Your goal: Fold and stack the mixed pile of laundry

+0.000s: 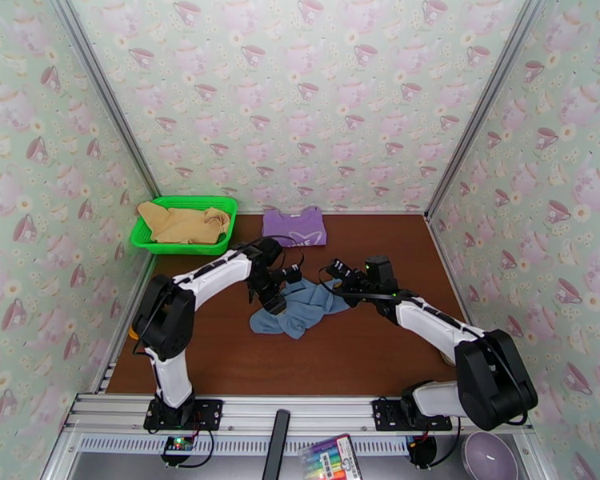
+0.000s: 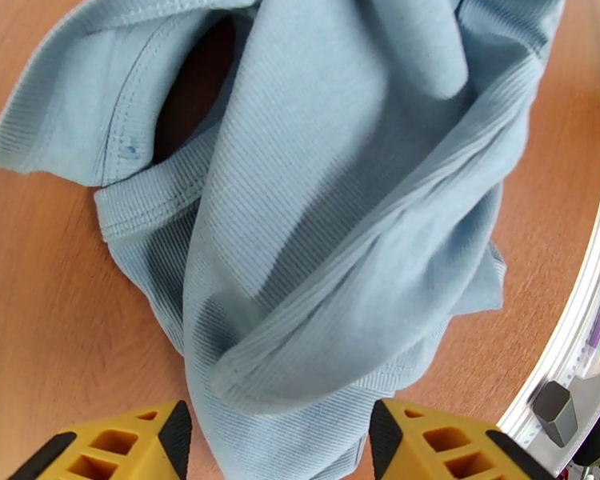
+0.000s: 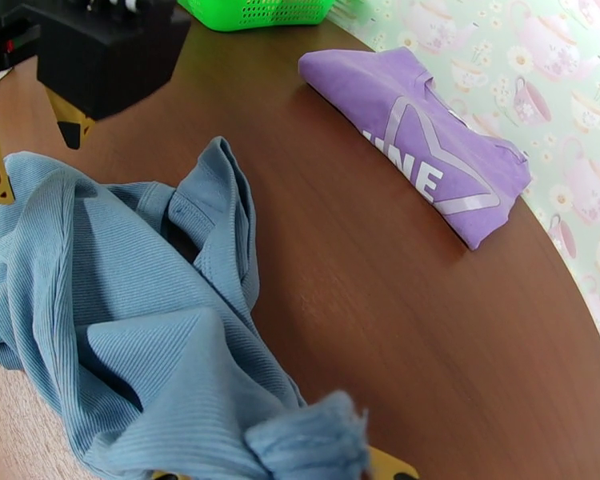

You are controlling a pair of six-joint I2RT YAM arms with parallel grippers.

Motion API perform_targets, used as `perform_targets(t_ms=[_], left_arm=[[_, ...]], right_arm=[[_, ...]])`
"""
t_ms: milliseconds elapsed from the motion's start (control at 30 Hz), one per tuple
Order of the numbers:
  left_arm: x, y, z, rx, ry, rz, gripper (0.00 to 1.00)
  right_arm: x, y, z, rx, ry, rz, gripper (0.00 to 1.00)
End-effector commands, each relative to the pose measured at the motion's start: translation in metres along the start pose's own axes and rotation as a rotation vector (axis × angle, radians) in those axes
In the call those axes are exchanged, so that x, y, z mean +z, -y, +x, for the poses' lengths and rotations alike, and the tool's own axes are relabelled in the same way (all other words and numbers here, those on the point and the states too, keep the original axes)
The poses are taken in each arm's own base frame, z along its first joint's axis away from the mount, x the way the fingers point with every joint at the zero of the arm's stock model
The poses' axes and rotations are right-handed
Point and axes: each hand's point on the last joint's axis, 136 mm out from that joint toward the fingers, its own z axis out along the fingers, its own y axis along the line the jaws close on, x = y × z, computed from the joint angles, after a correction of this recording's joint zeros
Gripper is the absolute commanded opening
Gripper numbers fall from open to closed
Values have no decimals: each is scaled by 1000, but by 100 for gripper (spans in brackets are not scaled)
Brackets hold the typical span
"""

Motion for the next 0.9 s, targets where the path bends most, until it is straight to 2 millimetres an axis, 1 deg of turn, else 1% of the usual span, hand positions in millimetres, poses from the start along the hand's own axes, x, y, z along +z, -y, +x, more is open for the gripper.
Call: perform_targets(t_ms=[0,167,433,500,567,700,733,767,800,867], left_arm=[[11,-7,1,-2,-25,2,64],[15,-7,2,-3,-30,6,62],[4,-7,-4,7,6,-10,53],[3,-6,-5,8,12,-9,47],[3,-6,-5,8,12,-8,39],[-1,-6,-5,0,8,-15,19],[-4,-5,-6,-4,7,-19,11],[-10,-5,-8,-11,15,-25,2],[-18,-9,-8,-16,12,-66,0],[-42,-16,-9,-26,22,-159,0]], right_arm=[[-2,4,-10,15,24,-10,0],[-1,3,-10,14,23,-15,0],[0,2,-10,17,21,-22,0],[0,2,-9,19,19,-23,0],[1,2,-9,20,19,-27,0],[1,2,-9,23,16,-28,0],[1,1,-8,23,16,-30,0],[1,2,-8,23,14,-29,0],[1,2,-8,25,12,-26,0],[2,3,-7,26,10,-23,0]])
